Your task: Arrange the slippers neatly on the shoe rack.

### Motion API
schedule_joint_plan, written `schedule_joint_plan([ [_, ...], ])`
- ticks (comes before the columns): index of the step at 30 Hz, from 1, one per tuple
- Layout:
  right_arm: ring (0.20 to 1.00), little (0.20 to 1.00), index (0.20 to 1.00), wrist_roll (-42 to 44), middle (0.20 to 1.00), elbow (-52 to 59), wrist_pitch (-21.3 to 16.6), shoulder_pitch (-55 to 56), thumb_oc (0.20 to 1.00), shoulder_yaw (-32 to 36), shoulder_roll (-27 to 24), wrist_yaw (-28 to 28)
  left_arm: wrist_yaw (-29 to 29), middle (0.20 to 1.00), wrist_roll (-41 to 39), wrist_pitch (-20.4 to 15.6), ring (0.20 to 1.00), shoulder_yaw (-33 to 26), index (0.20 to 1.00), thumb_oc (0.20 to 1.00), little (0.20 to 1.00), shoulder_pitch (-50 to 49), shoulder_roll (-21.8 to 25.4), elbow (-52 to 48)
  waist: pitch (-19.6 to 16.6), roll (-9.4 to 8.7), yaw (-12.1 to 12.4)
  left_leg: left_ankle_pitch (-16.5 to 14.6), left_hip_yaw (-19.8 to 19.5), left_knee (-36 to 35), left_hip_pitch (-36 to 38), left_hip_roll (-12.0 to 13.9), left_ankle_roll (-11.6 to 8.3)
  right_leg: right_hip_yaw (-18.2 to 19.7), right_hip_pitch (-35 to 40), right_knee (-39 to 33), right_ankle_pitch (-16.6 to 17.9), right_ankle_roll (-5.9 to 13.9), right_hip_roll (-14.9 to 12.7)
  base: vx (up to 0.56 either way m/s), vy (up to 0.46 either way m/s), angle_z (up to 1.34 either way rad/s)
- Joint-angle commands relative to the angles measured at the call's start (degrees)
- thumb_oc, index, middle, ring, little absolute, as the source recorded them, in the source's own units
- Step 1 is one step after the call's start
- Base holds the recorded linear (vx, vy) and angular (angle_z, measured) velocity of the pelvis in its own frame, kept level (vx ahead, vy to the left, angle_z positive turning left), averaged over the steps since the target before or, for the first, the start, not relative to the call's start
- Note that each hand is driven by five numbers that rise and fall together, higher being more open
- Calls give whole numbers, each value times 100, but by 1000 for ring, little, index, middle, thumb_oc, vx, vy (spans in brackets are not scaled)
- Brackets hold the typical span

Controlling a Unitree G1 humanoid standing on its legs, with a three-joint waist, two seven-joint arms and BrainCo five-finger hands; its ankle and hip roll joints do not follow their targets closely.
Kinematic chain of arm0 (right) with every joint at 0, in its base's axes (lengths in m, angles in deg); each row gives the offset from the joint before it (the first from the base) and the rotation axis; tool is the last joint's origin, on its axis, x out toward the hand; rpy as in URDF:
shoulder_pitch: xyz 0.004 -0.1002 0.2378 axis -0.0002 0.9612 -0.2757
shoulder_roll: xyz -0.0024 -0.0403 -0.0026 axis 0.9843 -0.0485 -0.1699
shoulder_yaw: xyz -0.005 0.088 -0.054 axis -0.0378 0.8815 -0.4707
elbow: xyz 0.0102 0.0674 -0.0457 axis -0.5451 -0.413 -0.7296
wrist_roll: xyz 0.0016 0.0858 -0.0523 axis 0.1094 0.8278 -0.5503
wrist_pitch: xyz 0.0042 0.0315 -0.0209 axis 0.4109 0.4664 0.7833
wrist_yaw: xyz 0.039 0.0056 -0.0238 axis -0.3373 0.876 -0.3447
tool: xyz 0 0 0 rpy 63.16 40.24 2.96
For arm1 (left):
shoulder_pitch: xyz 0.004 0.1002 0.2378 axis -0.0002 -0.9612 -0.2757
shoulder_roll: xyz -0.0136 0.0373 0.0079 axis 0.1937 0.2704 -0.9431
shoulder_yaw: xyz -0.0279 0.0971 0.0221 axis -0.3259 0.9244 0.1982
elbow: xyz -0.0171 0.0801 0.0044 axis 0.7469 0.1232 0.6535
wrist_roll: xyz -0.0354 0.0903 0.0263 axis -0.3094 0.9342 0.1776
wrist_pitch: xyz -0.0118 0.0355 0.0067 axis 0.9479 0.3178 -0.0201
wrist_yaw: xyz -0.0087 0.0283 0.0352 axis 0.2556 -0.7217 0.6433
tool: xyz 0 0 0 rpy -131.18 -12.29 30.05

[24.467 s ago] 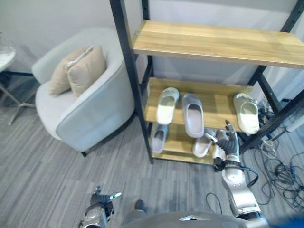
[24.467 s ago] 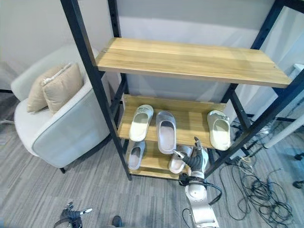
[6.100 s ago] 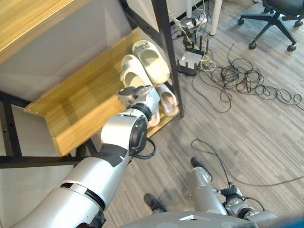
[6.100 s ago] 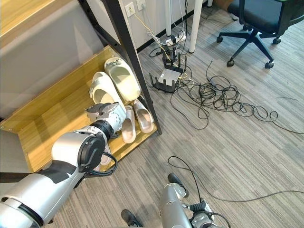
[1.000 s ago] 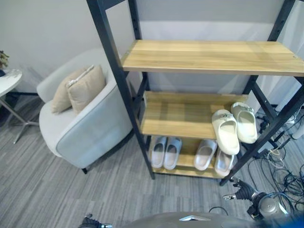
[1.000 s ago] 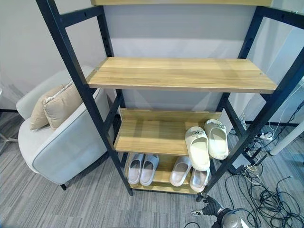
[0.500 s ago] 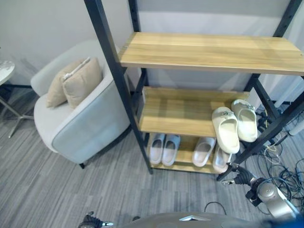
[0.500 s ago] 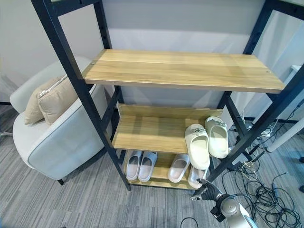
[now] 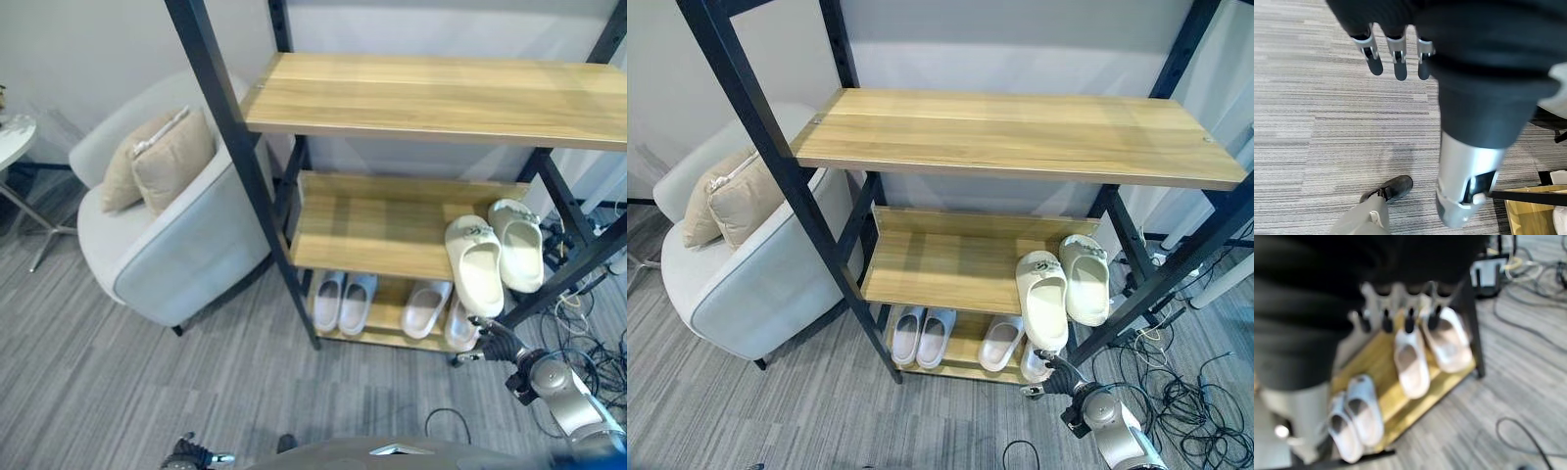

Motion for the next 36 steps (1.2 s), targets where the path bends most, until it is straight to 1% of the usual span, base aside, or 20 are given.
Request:
schedule_joint_plan([
  [1,1000,1000,1000,-102,1000,-242,-205,-457,1000,289,101,204,-4,1000,-99,-147,1000,-269,1000,1000,1000,189,407,-100,7,-363,93,-36,-475,24,-263,140,38,15,-366,-290,715,285,-190,0,0,0],
  [7,1000,1000,1000,-86,1000,-313,-199,-709,1000,329,78,283,12,1000,-99,-187,1000,-225,1000,1000,1000,219,414,-158,77,-315,108,-5,-491,24,-370,136,39,17,-472,-290,735,293,-205,-2,-1,1],
  [9,1000,1000,1000,-72,1000,-360,-183,-913,1000,342,2,303,16,1000,-90,-201,1000,-179,1000,1000,1000,239,411,-176,128,-292,124,6,-496,24,-411,124,46,23,-525,-290,744,290,-206,0,0,0],
  [16,1000,1000,1000,-50,1000,-310,-90,-1239,1000,422,-102,254,7,1000,-122,-233,1000,-144,1000,1000,1000,261,354,-100,239,-231,138,18,-506,24,-426,104,64,26,-536,-290,756,274,-209,0,0,0],
  [25,1000,1000,1000,-46,1000,-341,-13,-1500,1000,517,-149,226,180,1000,-131,-299,1000,-27,1000,1000,1000,195,291,-228,362,-178,157,10,-498,24,-391,65,79,11,-502,-290,764,269,-224,0,0,0],
  [26,1000,1000,1000,-61,1000,-330,-13,-1494,1000,527,-156,215,235,1000,-108,-206,1000,-24,1000,1000,1000,155,286,-462,378,-171,166,5,-498,24,-387,67,87,13,-494,-290,760,268,-225,0,0,0],
  [27,1000,1000,1000,-61,1000,-330,-13,-1492,1000,527,-156,215,237,1000,-107,-198,1000,-25,1000,1000,1000,148,287,-473,379,-172,167,4,-497,24,-384,67,87,14,-491,-290,760,268,-225,0,0,0],
  [28,1000,1000,1000,-65,1000,-411,-31,-1482,1000,536,-176,229,308,1000,-58,-148,1000,16,1000,1000,1000,6,247,-776,398,-151,171,-1,-490,24,-364,57,96,25,-474,-290,760,269,-228,0,0,0],
  [30,1000,1000,1000,-59,1000,-539,-64,-1507,1000,518,-204,237,438,1000,7,-122,1000,95,1000,1000,1000,-149,205,-1019,423,-127,168,-14,-471,24,-307,48,104,47,-427,-290,759,262,-227,0,0,0],
  [33,1000,1000,1000,-78,1000,-550,-67,-1515,1000,526,-234,241,446,1000,108,-112,1000,165,1000,1000,1000,-169,233,-1050,431,-120,165,-29,-458,24,-275,43,107,60,-405,-290,757,261,-230,0,0,0],
  [36,1000,1000,1000,-107,1000,-599,-81,-1499,1000,572,-276,245,482,1000,206,31,1000,149,1000,1000,1000,-366,193,-1351,403,-96,156,-56,-442,24,-228,37,111,65,-368,-290,761,259,-235,0,0,0],
])
